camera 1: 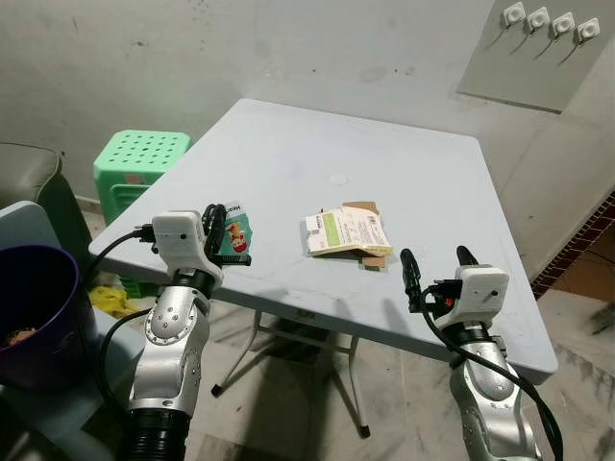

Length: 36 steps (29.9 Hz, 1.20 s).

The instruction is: Picking trash to rubbish bin

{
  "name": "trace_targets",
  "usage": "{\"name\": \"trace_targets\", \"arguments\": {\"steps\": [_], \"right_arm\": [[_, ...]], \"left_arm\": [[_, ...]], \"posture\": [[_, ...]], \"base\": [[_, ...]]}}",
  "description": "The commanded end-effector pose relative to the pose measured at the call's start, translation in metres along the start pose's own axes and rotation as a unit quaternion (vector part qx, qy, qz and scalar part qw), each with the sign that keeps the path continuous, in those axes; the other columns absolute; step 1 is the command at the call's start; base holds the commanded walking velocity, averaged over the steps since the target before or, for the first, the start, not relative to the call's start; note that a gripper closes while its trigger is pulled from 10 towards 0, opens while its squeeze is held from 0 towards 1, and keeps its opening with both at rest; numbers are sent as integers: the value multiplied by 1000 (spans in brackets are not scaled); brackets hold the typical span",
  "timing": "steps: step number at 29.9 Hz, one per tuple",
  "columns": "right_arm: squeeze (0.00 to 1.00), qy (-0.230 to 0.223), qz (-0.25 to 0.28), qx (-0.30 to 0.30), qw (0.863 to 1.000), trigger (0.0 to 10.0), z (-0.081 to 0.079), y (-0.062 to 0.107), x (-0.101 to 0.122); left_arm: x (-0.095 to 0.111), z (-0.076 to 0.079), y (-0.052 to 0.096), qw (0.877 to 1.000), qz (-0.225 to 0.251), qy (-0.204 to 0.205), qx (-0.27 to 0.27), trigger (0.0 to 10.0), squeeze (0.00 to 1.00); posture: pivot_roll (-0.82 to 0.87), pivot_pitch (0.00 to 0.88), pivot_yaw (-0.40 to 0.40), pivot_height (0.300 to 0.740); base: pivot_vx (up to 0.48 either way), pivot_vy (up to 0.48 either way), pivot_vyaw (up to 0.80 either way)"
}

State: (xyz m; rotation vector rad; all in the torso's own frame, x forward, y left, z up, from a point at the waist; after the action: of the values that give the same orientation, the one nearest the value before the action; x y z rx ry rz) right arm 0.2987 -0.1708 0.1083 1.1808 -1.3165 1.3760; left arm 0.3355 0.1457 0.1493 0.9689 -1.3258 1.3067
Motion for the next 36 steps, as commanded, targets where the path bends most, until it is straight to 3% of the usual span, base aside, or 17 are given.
{"name": "trace_targets", "arguments": {"steps": [1,36], "right_arm": [[0,5,-3,-3,1000,10000,2,-2,0],[0,6,-13,2,1000,10000,4,4,-3]], "left_arm": [[0,3,-2,1000,1,-1,-8,10000,0],[-2,5,0,1000,-3,7,-17,10000,0]], "posture": [[7,0,-85,740],[0,0,-83,740]], "base": [[0,0,0],[0,0,0]]}}
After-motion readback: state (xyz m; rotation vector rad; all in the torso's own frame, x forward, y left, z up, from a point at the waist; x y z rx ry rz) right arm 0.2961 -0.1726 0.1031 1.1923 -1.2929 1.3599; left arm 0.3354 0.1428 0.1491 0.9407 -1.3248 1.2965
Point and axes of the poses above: a point about 5 cm out from each wrist's last joint towards the gripper, its own y axis pointing back from the gripper into the wrist, its own x axis along the axis of the wrist's last joint, z = x × y, the point moved 2 cm from there along -y, pointing out of the wrist towards the gripper, and after that the axes turned 2 degrees about -y, right-handed, at the moved point
